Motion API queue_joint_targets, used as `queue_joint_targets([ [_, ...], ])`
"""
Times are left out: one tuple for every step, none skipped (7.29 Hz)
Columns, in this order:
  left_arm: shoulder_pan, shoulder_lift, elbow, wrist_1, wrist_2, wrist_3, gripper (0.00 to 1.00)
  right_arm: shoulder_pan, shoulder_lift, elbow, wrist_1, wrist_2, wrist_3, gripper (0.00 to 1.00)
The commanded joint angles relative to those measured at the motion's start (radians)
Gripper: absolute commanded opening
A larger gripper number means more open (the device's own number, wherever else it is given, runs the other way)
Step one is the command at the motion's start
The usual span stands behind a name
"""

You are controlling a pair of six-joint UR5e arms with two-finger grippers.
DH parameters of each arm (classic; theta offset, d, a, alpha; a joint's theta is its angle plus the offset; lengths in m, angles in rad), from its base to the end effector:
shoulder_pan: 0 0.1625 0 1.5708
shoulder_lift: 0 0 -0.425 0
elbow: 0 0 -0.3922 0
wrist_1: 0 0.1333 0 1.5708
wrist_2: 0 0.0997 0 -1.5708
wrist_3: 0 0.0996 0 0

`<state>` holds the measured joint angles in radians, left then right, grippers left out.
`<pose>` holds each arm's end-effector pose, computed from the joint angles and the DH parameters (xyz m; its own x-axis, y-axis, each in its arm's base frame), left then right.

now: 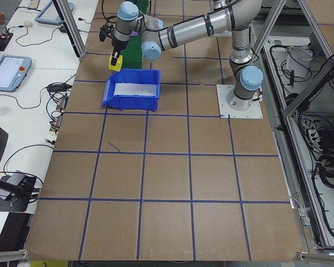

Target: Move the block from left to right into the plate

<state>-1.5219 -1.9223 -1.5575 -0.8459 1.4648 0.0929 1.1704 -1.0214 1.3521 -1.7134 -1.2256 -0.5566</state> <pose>-0.1121 -0.6523 0.3773 -0.9951 0.0771 0.0626 0.0472 0.9219 -0.3846 -0.1086 -0.6851 0.2869 -0.9171 -0.1170 -0.3810 -0.1197 0.9927 -0.0168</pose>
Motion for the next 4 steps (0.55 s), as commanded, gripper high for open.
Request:
queue_joint_targets([
  [-0.089, -0.017, -0.016, -0.005, -0.006, -0.174, 0.3, 0.0, 0.0, 0.001, 0.0, 0.0, -0.003, 0.99],
  [-0.113, -0.039, -0.019, -0.004, -0.009, -0.182, 0.3, 0.0, 0.0, 0.001, 0.001, 0.0, -0.012, 0.99],
  [-0.127, -0.07, -0.021, 0.005, -0.009, -0.183, 0.3, 0.0, -0.002, 0.001, 0.001, 0.0, -0.026, 0.99],
  [-0.129, -0.104, -0.019, 0.024, -0.011, -0.183, 0.3, 0.0, -0.002, 0.001, 0.001, 0.0, -0.022, 0.99],
])
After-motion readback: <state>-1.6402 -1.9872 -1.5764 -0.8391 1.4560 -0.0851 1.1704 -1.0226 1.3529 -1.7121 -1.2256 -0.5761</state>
